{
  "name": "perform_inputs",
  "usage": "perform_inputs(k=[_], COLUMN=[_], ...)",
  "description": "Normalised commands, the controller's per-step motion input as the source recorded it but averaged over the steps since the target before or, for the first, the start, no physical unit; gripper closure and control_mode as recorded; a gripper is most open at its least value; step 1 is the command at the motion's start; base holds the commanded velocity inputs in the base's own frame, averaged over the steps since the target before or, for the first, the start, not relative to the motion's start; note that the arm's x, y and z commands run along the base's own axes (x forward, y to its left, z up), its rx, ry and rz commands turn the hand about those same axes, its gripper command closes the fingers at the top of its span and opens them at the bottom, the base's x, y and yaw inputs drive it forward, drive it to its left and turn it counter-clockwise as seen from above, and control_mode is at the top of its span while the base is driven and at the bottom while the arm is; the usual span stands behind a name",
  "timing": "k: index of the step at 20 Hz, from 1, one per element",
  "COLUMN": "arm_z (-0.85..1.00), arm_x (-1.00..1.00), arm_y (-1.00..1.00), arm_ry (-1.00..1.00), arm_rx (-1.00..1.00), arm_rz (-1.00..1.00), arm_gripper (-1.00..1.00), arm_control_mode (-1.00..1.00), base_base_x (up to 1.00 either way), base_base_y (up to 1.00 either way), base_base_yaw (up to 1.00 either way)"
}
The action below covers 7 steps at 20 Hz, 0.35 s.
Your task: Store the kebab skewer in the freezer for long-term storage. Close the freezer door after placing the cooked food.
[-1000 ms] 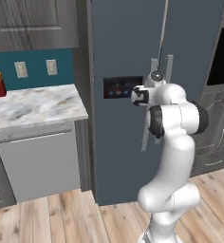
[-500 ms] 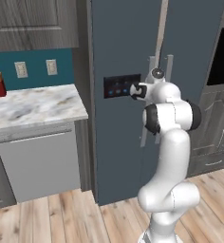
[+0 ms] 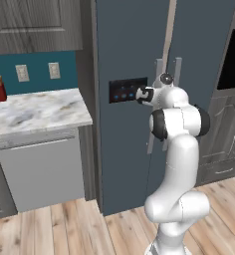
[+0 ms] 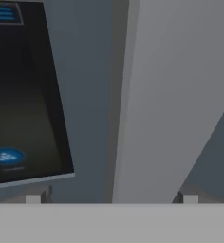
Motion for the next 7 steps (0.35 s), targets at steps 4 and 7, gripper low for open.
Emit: perform_inputs(k=[4, 7], arm_z=[0.0, 0.0], arm_x=[0.51, 0.49], arm_y=[0.0, 0.0], arm_ry=[0.0, 0.0], arm_rx=[0.04, 0.02], arm_rz=[0.0, 0.0], arm_gripper=[-1.0, -1.0], arm_control_mode=[-1.0, -1.0], base_base_x=[0.0, 0.0], base_base_y=[0.0, 0.0], base_base_yaw=[0.0, 0.0])
